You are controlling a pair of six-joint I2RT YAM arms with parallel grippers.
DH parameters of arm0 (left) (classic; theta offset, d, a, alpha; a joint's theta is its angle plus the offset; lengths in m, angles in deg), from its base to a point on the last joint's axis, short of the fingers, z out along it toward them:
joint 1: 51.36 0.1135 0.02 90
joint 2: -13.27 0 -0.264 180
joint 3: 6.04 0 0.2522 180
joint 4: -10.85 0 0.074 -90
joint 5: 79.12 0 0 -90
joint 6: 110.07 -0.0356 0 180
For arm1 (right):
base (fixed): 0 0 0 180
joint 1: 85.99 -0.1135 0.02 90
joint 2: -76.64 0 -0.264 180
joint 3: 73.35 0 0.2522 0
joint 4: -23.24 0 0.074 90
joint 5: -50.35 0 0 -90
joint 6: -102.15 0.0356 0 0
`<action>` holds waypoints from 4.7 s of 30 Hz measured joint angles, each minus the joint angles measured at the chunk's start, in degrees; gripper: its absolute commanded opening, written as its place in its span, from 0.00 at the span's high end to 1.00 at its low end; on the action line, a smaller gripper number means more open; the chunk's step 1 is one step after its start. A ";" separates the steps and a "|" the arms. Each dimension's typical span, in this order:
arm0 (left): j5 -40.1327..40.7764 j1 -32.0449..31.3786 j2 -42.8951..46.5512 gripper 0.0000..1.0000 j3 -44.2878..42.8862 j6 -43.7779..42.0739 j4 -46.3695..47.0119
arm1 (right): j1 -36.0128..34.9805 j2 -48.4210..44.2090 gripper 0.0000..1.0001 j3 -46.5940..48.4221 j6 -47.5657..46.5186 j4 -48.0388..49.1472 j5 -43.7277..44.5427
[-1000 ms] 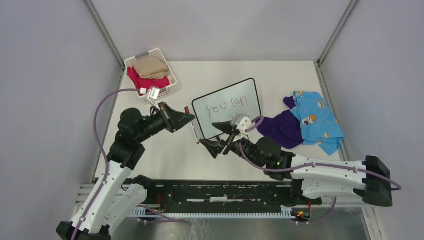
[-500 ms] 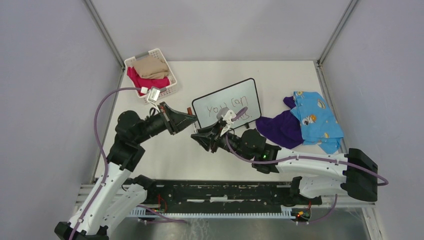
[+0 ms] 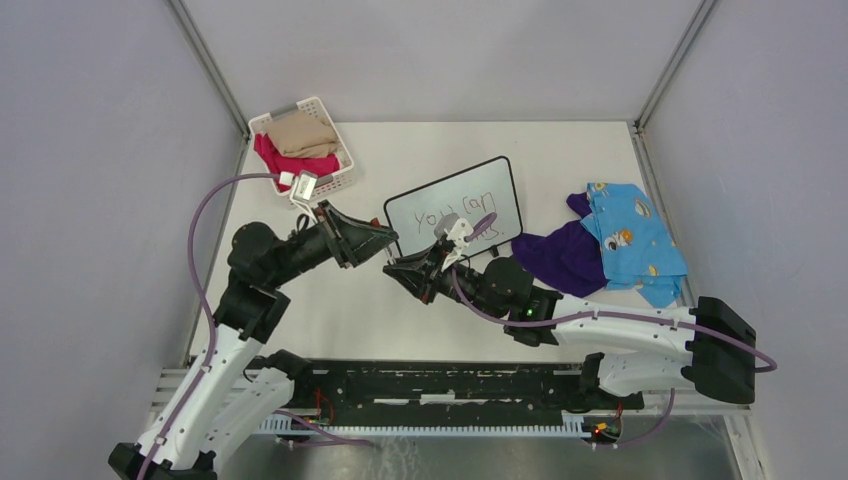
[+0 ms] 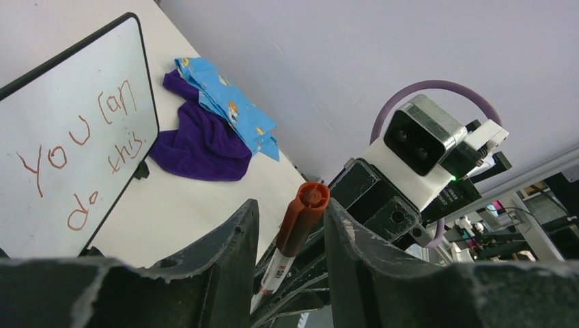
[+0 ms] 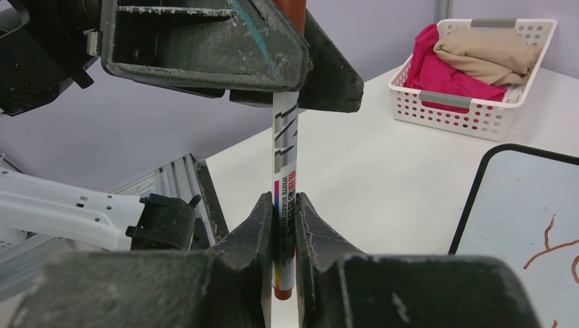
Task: Write a sentence on the whiteboard
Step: Place the whiteboard marker at the center of the board.
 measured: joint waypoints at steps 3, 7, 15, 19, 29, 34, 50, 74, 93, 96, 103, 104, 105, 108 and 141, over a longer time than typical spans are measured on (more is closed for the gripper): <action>0.98 -0.02 0.04 0.60 0.00 0.04 0.35 | 0.00 -0.11 1.00 -0.02 0.00 0.02 0.00; 1.77 -0.04 0.22 0.77 0.00 0.09 0.44 | 0.00 -0.26 1.00 -0.24 0.02 0.17 0.02; 2.58 -0.13 0.68 0.98 0.15 -0.42 0.24 | 0.02 -0.61 1.00 -0.48 1.20 0.50 0.50; 4.09 -1.31 1.60 0.88 1.20 -0.92 0.66 | 0.00 -0.61 1.00 -0.48 1.31 0.04 0.92; 8.22 -5.57 5.11 0.44 2.84 -2.73 -3.17 | -0.17 -0.50 1.00 -0.46 1.01 0.74 1.33; 9.86 -5.57 5.68 0.58 2.80 -2.82 -4.74 | -0.20 -0.50 1.00 -0.46 1.01 1.05 1.36; 14.23 -5.84 6.25 0.98 2.89 -5.09 -8.44 | -0.02 -1.40 0.31 -0.92 1.36 -0.48 1.38; 49.13 -2.45 -23.23 0.98 1.90 -8.96 -37.03 | -0.02 -31.87 0.26 -19.21 -3.93 -35.04 25.90; 41.24 7.06 -50.66 0.98 -7.67 -11.23 -28.20 | -0.02 -40.85 0.27 -23.89 -3.43 -40.19 31.01; 39.87 7.78 -51.08 0.96 -7.52 -11.39 -27.43 | -0.02 -40.61 0.27 -23.89 -3.34 -40.26 31.21; 39.43 8.00 -52.24 0.91 -7.50 -12.07 -26.75 | -0.02 -38.12 0.28 -23.89 -3.02 -40.26 31.39; 39.45 8.00 -52.48 0.89 -7.50 -12.13 -26.71 | -0.02 -37.70 0.28 -23.89 -2.99 -40.26 31.39; 39.45 8.00 -52.76 0.87 -7.50 -12.15 -26.69 | -0.04 -37.29 0.28 -23.89 -2.99 -40.26 31.39; 39.47 8.00 -53.64 0.83 -7.50 -12.17 -26.60 | -0.02 -36.63 0.28 -23.89 -2.97 -40.22 31.34; 36.92 7.98 -54.38 0.47 -7.96 -12.15 -24.33 | -0.02 -39.12 0.28 -23.89 -1.84 -40.26 31.39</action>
